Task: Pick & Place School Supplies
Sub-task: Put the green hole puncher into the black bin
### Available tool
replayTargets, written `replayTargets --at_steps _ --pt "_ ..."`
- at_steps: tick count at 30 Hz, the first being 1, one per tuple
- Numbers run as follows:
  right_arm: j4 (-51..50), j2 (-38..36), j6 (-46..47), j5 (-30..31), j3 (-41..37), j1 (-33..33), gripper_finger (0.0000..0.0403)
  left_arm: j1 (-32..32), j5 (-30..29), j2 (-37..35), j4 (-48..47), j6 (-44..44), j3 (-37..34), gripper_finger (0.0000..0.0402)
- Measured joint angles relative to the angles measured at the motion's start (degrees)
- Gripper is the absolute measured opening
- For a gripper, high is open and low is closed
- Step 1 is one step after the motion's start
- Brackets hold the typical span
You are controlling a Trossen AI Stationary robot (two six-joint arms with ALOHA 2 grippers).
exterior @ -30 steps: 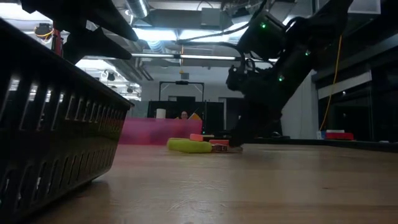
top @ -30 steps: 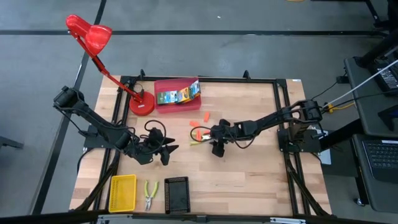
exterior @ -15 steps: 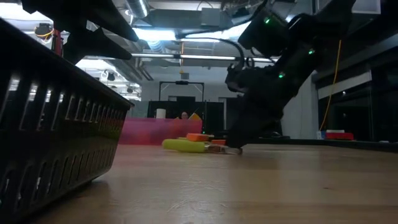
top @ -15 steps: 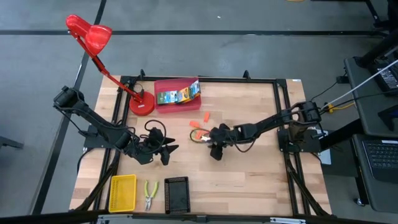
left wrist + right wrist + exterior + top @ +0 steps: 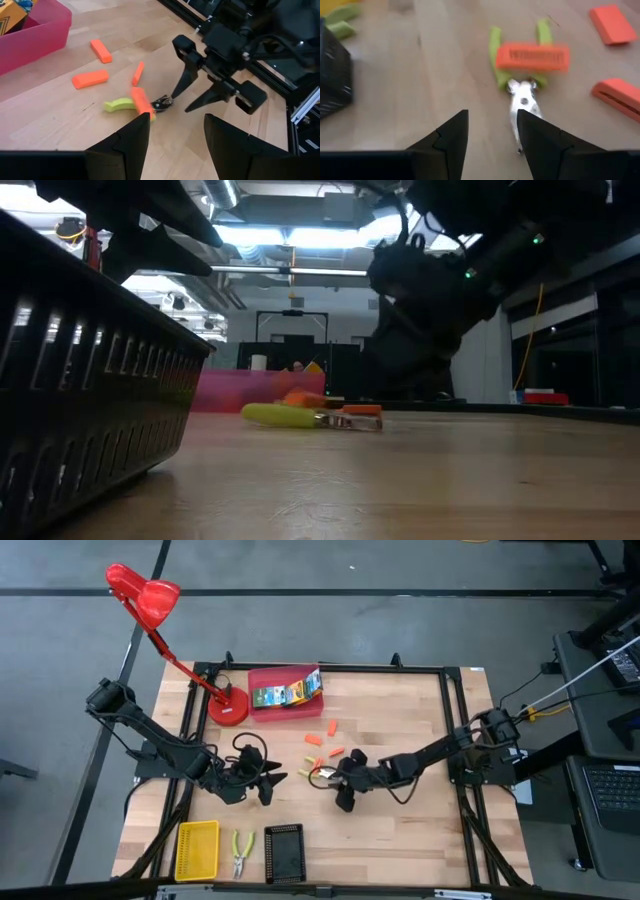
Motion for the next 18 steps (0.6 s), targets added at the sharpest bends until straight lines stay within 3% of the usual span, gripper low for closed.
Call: replayTargets --at_steps 10,18 --pt "1.7 0.0 -2.5 4.5 0.1 0.0 0.0174 0.0 0.5 0.0 -0.4 0.0 0.0 0.0184" --pt "-1.3 1.1 -4.9 1.1 0.1 -3.3 0.0174 0.0 2.2 0.0 -0.4 1.0 0.0 0.0184"
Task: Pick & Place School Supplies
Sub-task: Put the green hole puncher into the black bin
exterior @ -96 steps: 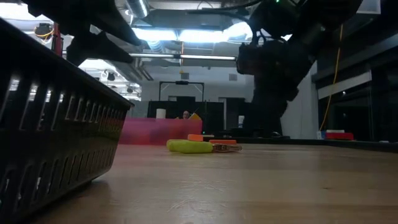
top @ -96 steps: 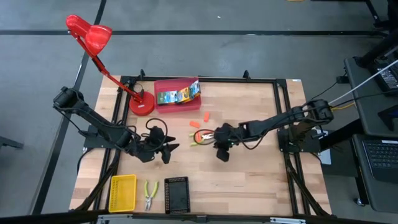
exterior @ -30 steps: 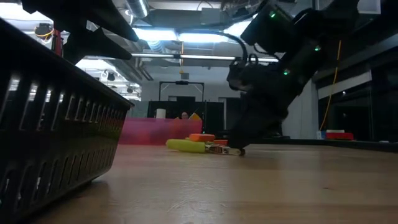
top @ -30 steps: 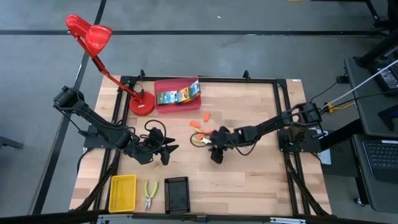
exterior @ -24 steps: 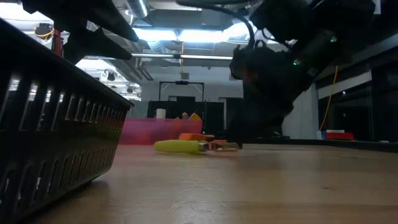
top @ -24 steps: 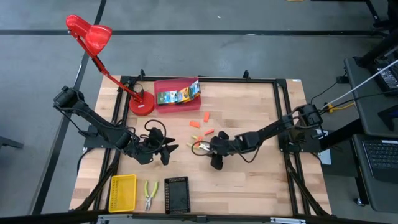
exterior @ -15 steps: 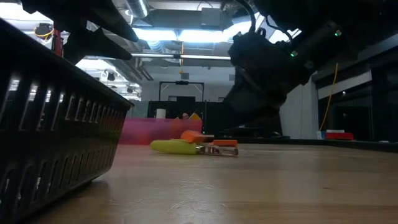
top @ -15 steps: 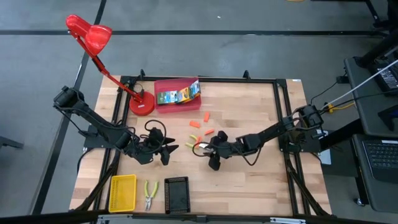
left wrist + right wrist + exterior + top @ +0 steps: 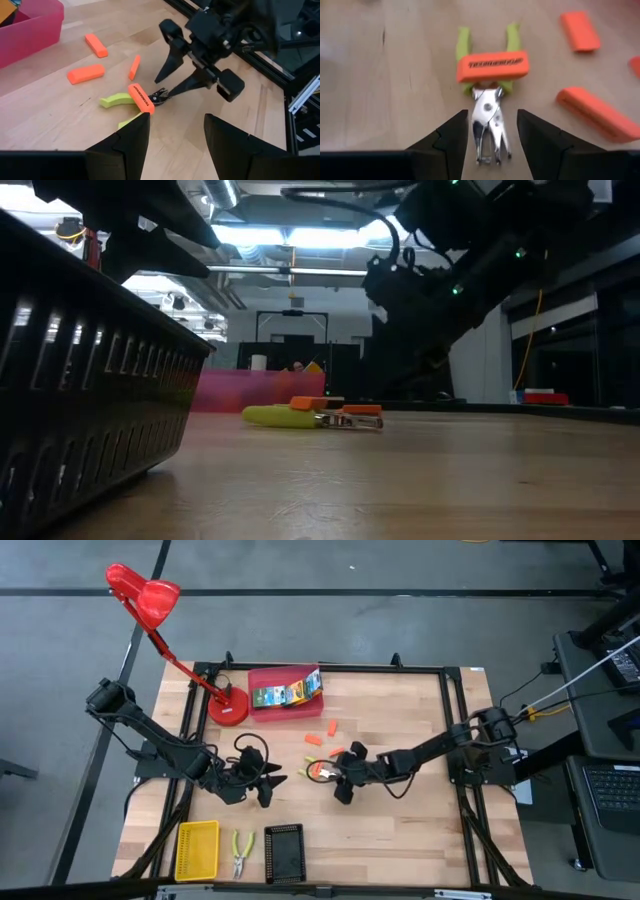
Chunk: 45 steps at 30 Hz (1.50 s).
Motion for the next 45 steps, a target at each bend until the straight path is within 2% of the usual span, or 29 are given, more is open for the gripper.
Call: replayTargets --at_steps 7,16,20,30,36,38,42,45 --pt "0.3 1.6 3.2 -2.7 0.0 -0.6 0.0177 0.0 0.1 0.0 0.0 0.0 0.0 0.0184" --pt "1.3 4.4 1.7 -2.5 0.2 -0.2 0.0221 0.0 1.0 0.0 0.0 -0.2 0.0 0.0184" --pt "1.4 5.1 1.7 -1.9 0.2 -0.1 0.0224 0.0 0.9 0.0 0.1 -0.6 0.0 0.0184" --pt "-0.1 5.8 1.9 1.1 0.3 -0.2 0.0174 0.0 0.9 0.0 0.5 -1.3 0.0 0.0184" --pt "1.1 5.7 3.4 1.1 0.1 -0.1 0.0101 0.0 0.9 0.0 0.5 -2.0 0.0 0.0184" --pt "1.3 5.2 3.6 0.4 0.4 -0.1 0.0074 0.0 0.9 0.0 0.5 -2.1 0.0 0.0184" --pt "1.0 4.8 4.8 -4.2 3.4 -0.2 0.0071 0.0 0.8 0.0 0.5 -2.1 0.0 0.0184" --pt "4.9 4.5 5.0 -8.5 6.4 0.0 0.0071 0.0 0.7 0.0 0.5 -2.1 0.0 0.0184"
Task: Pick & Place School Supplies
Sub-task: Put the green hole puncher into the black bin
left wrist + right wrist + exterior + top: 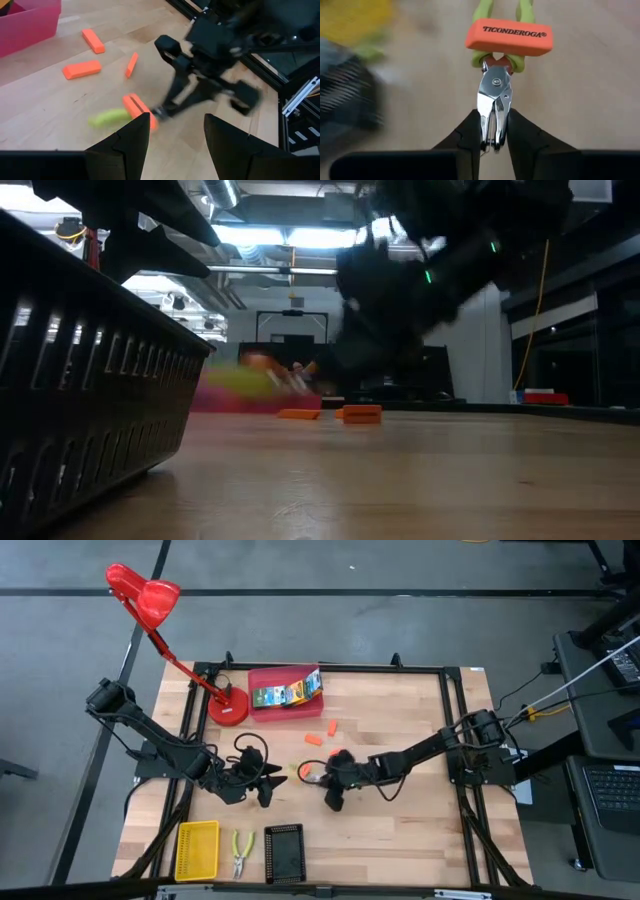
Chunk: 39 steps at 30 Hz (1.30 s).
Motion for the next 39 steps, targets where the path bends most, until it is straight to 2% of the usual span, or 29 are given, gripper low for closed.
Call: replayTargets --at_steps 3,6,9,13,15,19,22,24,27,31,35,39 --pt "4.3 0.0 0.0 -3.0 2.8 0.0 0.0081 0.0 0.0 0.0 0.1 0.0 0.0 0.0184" --pt "8.0 -0.6 2.6 -1.6 4.1 -0.3 0.0087 0.0 -0.1 0.0 0.5 0.0 0.0 0.0184" --pt "9.6 -0.6 9.1 0.6 3.2 -1.3 0.0081 0.0 -0.2 0.0 1.1 0.0 0.0 0.0184" --pt "12.1 -0.5 18.6 -0.4 0.8 -3.3 0.0077 -0.1 0.0 0.0 1.8 0.9 0.0 0.0184" --pt "16.6 -1.1 19.3 -0.6 -0.3 -3.6 0.0077 -0.1 0.0 0.0 2.5 1.7 0.0 0.0184" --pt "18.9 -1.3 19.1 -3.2 -0.3 -3.5 0.0077 -0.3 -0.2 0.0 2.8 2.4 0.0 0.0184" --pt "15.9 -1.4 18.2 -3.4 -0.3 -3.4 0.0077 -0.5 -0.7 0.0 2.6 3.0 0.0 0.0184" --pt "12.9 -1.3 17.0 -6.8 -0.4 -2.9 0.0077 -0.5 -0.9 0.0 2.6 3.0 0.0 0.0184" --pt "10.0 -1.8 14.7 -10.7 0.0 -0.3 0.0076 -0.5 -1.1 0.0 2.5 3.6 0.0 0.0184" --pt "5.5 -3.2 12.2 -11.6 1.0 3.4 0.0076 -0.5 -1.5 0.0 1.8 3.5 0.0 0.0184" --pt "-1.8 -4.7 10.7 -13.6 4.6 5.7 0.0076 -0.5 -3.8 0.0 0.4 1.7 0.0 0.0184" --pt "-11.9 -4.9 6.0 -15.2 11.6 8.6 0.0076 -0.2 -3.9 0.0 0.2 1.6 0.0 0.0184"
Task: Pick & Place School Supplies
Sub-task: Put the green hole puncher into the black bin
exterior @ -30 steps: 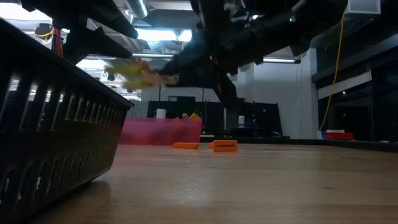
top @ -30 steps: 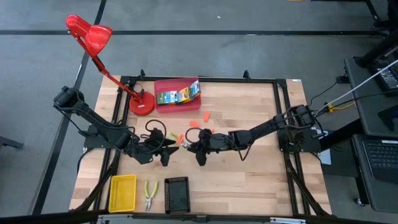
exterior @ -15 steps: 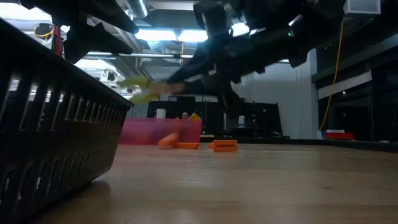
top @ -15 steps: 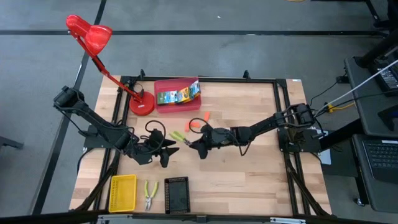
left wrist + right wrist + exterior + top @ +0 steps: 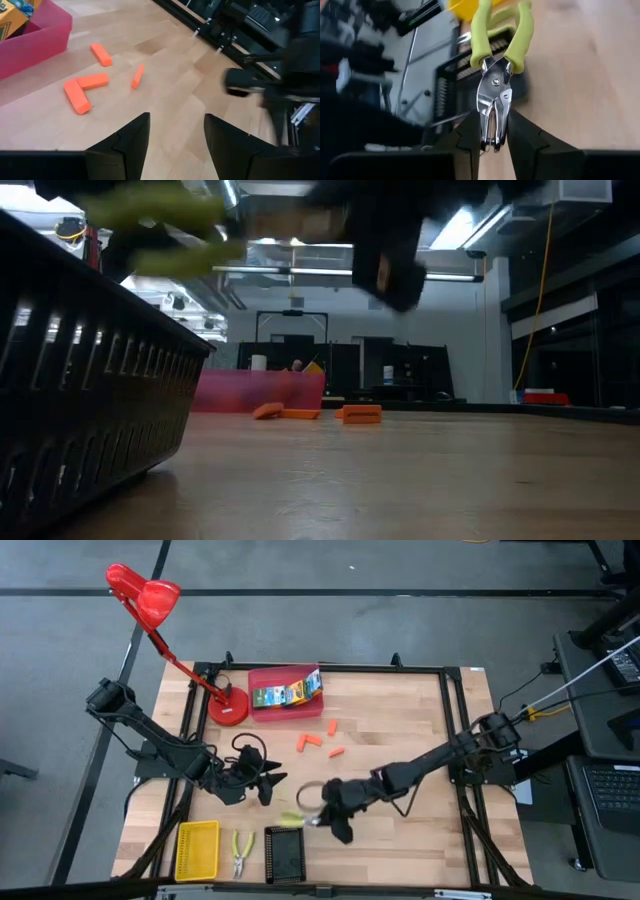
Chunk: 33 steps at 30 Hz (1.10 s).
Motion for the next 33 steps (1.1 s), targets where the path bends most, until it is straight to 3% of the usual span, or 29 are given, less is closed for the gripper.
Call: replayTargets --at_steps 5,12,17,20,27,33 --pt "-13.6 0.6 -6.2 2.6 9.4 1.8 0.0076 0.4 -2.4 0.0 -1.3 -2.0 0.0 0.0184" --pt "-19.7 0.9 -12.2 2.1 15.3 2.3 0.0076 0.3 -2.0 0.0 -3.7 -1.0 0.0 0.0184" --pt "-26.2 1.9 -12.1 1.1 18.6 3.0 0.0076 0.3 -2.6 -1.0 -8.5 -7.7 0.0 0.0184" --pt "-27.1 2.1 -10.8 1.1 20.2 3.6 0.0076 -0.6 -4.1 -2.3 -10.0 -5.8 0.0 0.0184" --pt "-28.2 9.1 -9.1 0.7 26.2 5.5 0.0076 -1.7 -5.6 -6.9 -11.2 -0.1 0.0 0.0184" --pt "-35.9 16.9 -11.4 1.2 35.4 6.4 0.0076 -2.9 -7.9 -10.7 -13.0 0.8 0.0 0.0184"
